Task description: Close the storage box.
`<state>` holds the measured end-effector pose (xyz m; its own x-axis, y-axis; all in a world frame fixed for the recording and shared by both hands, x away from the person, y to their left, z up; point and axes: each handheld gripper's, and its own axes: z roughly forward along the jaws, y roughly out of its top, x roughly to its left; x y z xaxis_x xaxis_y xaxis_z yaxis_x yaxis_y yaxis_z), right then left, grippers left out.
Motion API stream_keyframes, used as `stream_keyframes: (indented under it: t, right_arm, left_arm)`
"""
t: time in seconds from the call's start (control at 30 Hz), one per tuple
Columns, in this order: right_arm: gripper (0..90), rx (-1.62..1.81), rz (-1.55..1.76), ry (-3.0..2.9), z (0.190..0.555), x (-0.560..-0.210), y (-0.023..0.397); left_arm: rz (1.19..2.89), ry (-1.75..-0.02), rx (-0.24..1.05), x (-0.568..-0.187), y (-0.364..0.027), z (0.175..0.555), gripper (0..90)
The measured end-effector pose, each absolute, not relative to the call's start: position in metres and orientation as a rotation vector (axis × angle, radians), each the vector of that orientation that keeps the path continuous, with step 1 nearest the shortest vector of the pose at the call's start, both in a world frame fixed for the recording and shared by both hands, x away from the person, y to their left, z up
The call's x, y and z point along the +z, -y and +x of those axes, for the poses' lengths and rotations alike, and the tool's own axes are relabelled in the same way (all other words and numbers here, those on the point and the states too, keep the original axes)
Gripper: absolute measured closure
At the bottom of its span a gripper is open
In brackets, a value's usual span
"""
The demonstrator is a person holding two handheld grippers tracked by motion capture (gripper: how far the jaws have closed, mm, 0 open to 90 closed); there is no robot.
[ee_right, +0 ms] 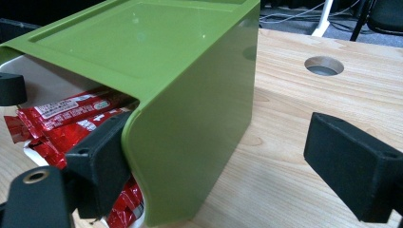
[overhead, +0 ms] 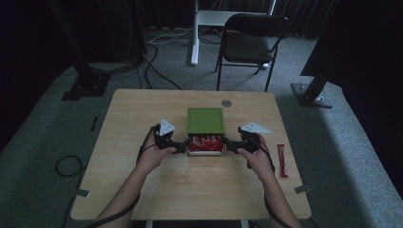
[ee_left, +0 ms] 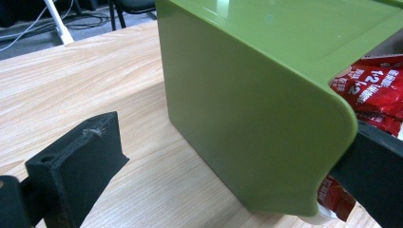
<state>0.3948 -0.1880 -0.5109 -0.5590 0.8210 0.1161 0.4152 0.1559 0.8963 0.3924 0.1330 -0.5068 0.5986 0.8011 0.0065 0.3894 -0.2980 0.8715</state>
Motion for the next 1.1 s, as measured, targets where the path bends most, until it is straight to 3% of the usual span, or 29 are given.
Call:
stream_keyframes:
  t: [1.1]
  right_arm:
    - [12.8, 1.413, 1.184, -1.994, 0.382, -0.505, 0.195]
  left_arm:
    - [1.906, -0.929, 0.503, -0.499, -0.131, 0.375, 1.3]
